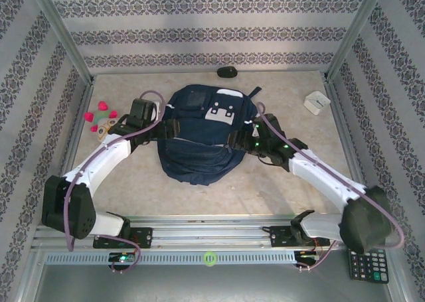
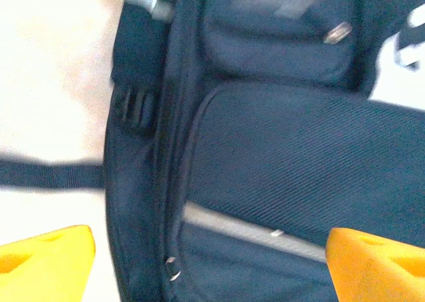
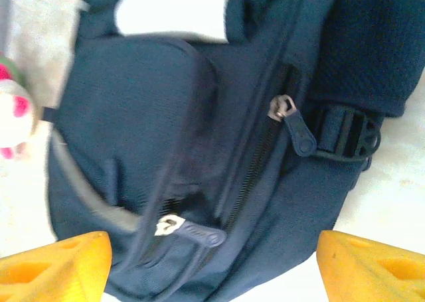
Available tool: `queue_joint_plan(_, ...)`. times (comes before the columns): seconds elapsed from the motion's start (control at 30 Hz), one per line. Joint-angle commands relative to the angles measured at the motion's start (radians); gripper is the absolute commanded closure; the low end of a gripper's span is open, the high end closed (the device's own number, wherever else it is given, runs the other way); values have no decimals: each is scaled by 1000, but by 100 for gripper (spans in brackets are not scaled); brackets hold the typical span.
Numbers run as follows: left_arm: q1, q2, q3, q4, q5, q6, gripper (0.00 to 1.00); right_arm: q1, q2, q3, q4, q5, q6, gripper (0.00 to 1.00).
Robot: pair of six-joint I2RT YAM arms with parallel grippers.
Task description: Pack the student bag
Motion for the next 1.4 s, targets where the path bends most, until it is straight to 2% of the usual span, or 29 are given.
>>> queue_joint_plan(0.0,11,68,-36,97,73,-115,11,-9,104,35,62,-55,27,20)
queue_joint_plan(0.13,7,165,-47,197,138,-154,25,-58,260,37,268,-199,47,24)
queue_joint_plan(0.2,3,197,-79,262,215,-197,35,-77,339,42,351,-224,59,33)
queue_joint_plan(0.3,-43,187,-142,396,282,-250,37,-105,443,76,364,-209,47,47)
queue_joint_plan(0.4,-82,122,-176,458,287,-230,33,-140,484,99,369,-218,27,49)
queue_joint_plan(0.47,-85,56,-163,419,262,-143,29,-159,448,98,359,-210,-6,45)
queue_joint_plan(0.53,-84,-12,-135,349,221,20,21,-171,386,99,326,-196,-51,32)
queue_joint_plan(0.57,-85,-43,-122,319,207,128,18,-175,349,96,307,-191,-74,29)
queue_joint_plan(0.63,-85,-82,-112,277,220,342,17,-180,280,84,290,-189,-106,26)
queue_joint_plan(0.77,-87,-92,-97,204,335,759,18,-180,188,41,274,-220,-109,26)
queue_joint_plan(0.87,-120,-36,-45,125,323,958,17,-171,146,-4,268,-249,-53,26)
queue_joint_plan(0.97,-174,36,8,115,230,1052,16,-138,108,-59,277,-239,-14,26)
queue_joint_plan(1.03,-212,78,33,131,206,1090,14,-117,89,-87,277,-224,6,26)
queue_joint_plan(1.17,-274,167,51,202,142,1134,11,-87,58,-141,286,-208,48,25)
queue_joint_plan(1.27,-289,248,94,187,109,1145,11,-70,30,-174,287,-191,64,26)
queue_joint_plan(1.33,-297,291,107,221,39,1129,13,-63,2,-197,290,-173,72,25)
queue_joint_plan(1.37,-299,306,107,250,1,1118,21,-62,-13,-211,295,-166,82,26)
